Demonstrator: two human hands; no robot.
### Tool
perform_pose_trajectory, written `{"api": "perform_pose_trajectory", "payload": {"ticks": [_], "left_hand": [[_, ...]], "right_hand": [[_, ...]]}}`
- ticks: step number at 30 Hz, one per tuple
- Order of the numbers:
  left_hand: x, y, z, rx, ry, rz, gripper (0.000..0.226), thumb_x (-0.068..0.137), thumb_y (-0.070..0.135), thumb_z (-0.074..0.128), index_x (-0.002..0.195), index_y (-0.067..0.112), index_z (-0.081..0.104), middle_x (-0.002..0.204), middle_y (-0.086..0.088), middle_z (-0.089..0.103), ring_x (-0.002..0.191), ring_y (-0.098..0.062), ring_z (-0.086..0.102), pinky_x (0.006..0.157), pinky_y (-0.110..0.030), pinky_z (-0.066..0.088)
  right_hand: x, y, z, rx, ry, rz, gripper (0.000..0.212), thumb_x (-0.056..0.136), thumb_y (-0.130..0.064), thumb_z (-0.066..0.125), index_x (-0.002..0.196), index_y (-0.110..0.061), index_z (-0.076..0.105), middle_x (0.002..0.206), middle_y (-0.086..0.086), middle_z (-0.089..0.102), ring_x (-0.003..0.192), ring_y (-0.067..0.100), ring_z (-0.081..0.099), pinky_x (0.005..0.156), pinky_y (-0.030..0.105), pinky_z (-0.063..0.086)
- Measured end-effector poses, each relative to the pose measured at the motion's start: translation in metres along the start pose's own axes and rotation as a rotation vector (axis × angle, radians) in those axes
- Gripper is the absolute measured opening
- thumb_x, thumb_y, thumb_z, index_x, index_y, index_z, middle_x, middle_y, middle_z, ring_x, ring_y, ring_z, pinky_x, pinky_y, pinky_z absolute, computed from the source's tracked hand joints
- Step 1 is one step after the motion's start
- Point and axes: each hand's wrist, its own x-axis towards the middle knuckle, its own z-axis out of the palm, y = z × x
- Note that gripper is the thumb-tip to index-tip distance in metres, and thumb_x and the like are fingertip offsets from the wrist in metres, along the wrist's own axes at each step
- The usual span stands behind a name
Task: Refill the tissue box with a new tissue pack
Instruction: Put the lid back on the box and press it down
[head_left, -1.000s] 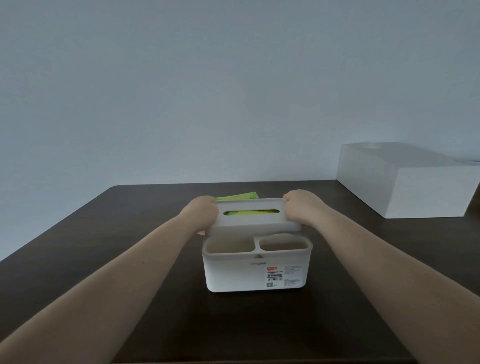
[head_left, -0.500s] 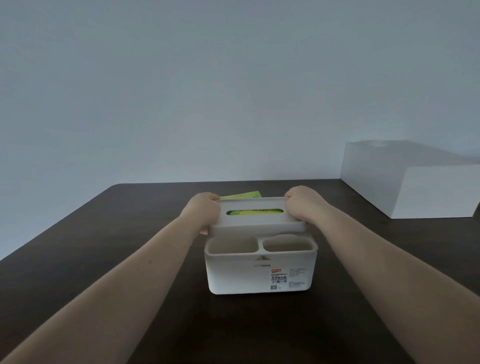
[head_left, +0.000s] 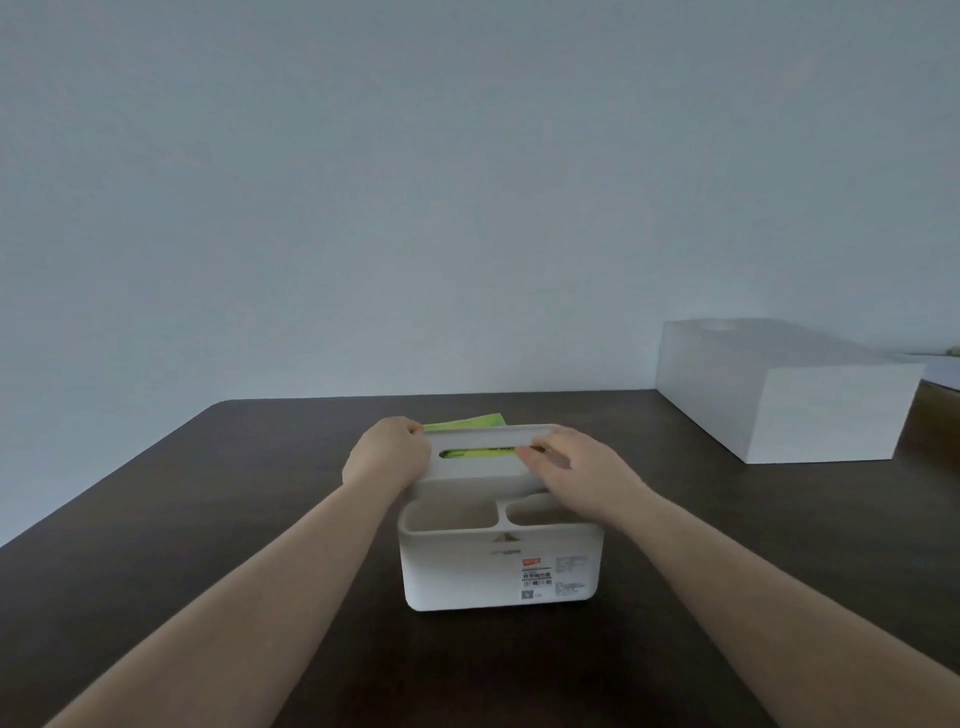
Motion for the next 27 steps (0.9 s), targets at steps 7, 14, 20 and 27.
{"api": "perform_pose_trajectory", "payload": {"ticks": [7, 14, 20, 27], "left_hand": [[-0.042, -0.017, 0.002, -0.353, -0.164, 0.073, 0.057, 0.097, 0.049, 0.031, 0.143, 0.018, 0.042, 0.146, 0.011, 0.043, 0.14, -0.022, 0.037, 0.117, -0.037, 0.026], [-0.04, -0.024, 0.004, -0.198, -0.191, 0.103, 0.057, 0.097, 0.052, 0.021, 0.142, 0.022, 0.039, 0.144, -0.005, 0.049, 0.131, -0.028, 0.045, 0.11, -0.043, 0.034], [-0.039, -0.026, 0.009, -0.141, -0.142, 0.089, 0.055, 0.099, 0.045, 0.019, 0.139, 0.016, 0.042, 0.136, -0.008, 0.054, 0.121, -0.027, 0.049, 0.101, -0.041, 0.038], [-0.051, -0.017, 0.0, 0.103, -0.146, 0.048, 0.057, 0.098, 0.049, 0.019, 0.133, 0.011, 0.043, 0.13, -0.011, 0.054, 0.116, -0.033, 0.053, 0.093, -0.043, 0.047]], "right_hand": [[-0.001, 0.001, 0.001, -0.081, -0.112, 0.057, 0.077, 0.088, -0.07, 0.025, 0.148, -0.023, 0.036, 0.163, 0.003, 0.011, 0.15, 0.021, 0.016, 0.119, 0.043, 0.02], [0.0, 0.002, 0.004, -0.142, -0.092, 0.036, 0.075, 0.09, -0.068, 0.022, 0.15, -0.024, 0.034, 0.163, 0.003, 0.014, 0.148, 0.023, 0.022, 0.118, 0.045, 0.024], [-0.002, 0.004, 0.01, -0.123, -0.047, 0.008, 0.068, 0.094, -0.062, 0.026, 0.148, -0.022, 0.035, 0.162, 0.003, 0.015, 0.147, 0.023, 0.025, 0.117, 0.044, 0.025], [-0.008, -0.004, 0.006, -0.134, -0.08, 0.047, 0.07, 0.094, -0.063, 0.024, 0.151, -0.023, 0.03, 0.164, 0.004, 0.009, 0.149, 0.022, 0.02, 0.119, 0.043, 0.021]]}}
